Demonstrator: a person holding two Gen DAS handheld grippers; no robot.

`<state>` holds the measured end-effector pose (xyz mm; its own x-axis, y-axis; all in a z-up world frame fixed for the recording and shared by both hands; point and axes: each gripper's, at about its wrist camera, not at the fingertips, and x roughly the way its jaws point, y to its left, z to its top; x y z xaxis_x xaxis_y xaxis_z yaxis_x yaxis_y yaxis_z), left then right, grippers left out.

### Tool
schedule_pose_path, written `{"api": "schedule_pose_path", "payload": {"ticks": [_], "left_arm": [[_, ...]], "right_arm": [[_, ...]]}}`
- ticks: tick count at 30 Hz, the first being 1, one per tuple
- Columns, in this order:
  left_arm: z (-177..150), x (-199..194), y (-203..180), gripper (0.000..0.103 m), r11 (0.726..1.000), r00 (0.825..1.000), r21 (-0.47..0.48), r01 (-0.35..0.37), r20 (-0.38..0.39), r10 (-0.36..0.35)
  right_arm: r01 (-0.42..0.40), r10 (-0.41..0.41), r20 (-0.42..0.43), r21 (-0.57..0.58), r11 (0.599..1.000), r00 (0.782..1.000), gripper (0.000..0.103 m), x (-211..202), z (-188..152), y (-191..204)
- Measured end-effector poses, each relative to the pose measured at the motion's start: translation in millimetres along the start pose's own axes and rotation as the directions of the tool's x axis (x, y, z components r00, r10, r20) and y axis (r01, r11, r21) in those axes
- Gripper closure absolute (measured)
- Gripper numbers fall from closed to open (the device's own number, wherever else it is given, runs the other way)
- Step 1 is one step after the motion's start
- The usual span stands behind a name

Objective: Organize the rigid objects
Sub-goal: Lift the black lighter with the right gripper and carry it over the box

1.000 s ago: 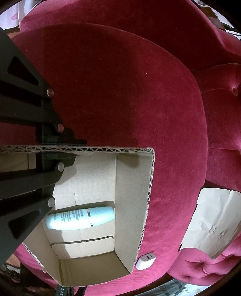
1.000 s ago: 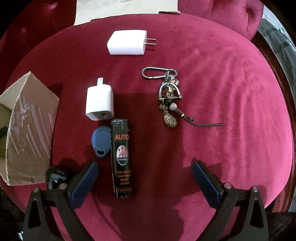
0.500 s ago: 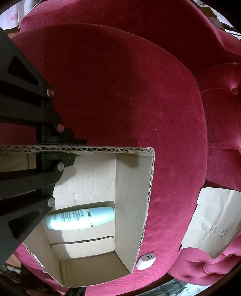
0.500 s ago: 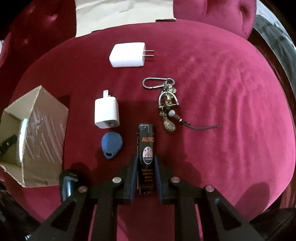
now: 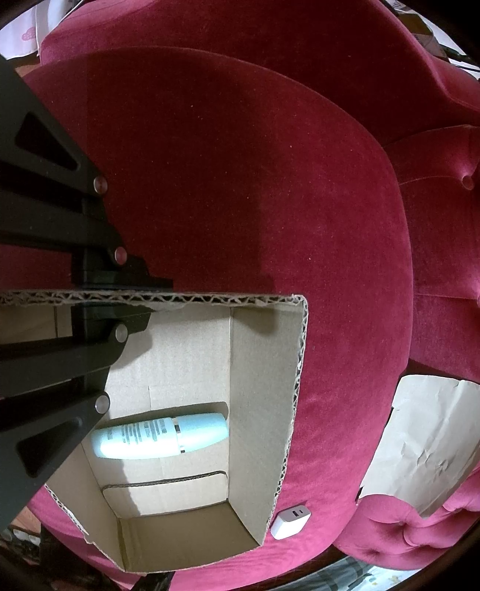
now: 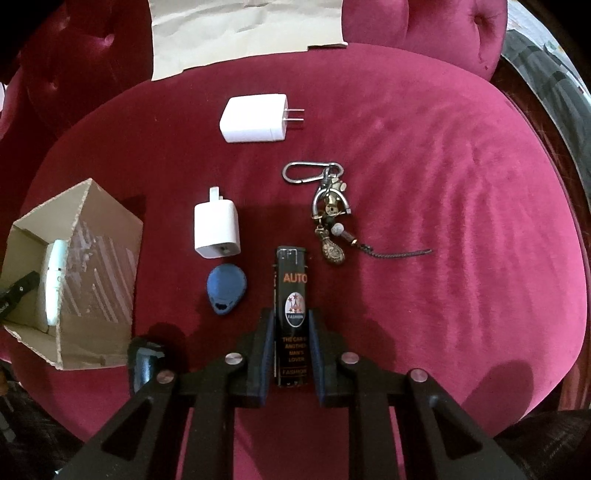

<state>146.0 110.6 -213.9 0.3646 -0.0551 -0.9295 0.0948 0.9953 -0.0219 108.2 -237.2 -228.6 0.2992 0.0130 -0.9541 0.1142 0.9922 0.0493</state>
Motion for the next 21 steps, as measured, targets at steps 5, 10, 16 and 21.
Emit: {"api": "schedule_pose_path", "payload": {"ticks": [5, 10, 16, 21], "left_arm": [[0, 0, 0, 0.1, 1.0, 1.0, 0.0, -0.001, -0.001, 0.001], [0, 0, 0, 0.1, 1.0, 1.0, -0.003, 0.002, -0.001, -0.002], [0, 0, 0, 0.1, 1.0, 1.0, -0.001, 0.001, -0.002, -0.001], [0, 0, 0, 0.1, 1.0, 1.0, -0.001, 0.002, -0.002, -0.002]], "right_arm": [[0.004, -0.004, 0.007, -0.005, 1.0, 1.0, 0.084, -8, 0, -1], [-0.003, 0.003, 0.018, -0.008, 1.0, 1.0, 0.084, -21, 1, 3], [-0.009, 0.01, 0.036, -0.026, 1.0, 0.999, 0.084, -41, 6, 8], [-0.008, 0.01, 0.053, -0.039, 0.999, 0.999, 0.084, -55, 9, 13]]}}
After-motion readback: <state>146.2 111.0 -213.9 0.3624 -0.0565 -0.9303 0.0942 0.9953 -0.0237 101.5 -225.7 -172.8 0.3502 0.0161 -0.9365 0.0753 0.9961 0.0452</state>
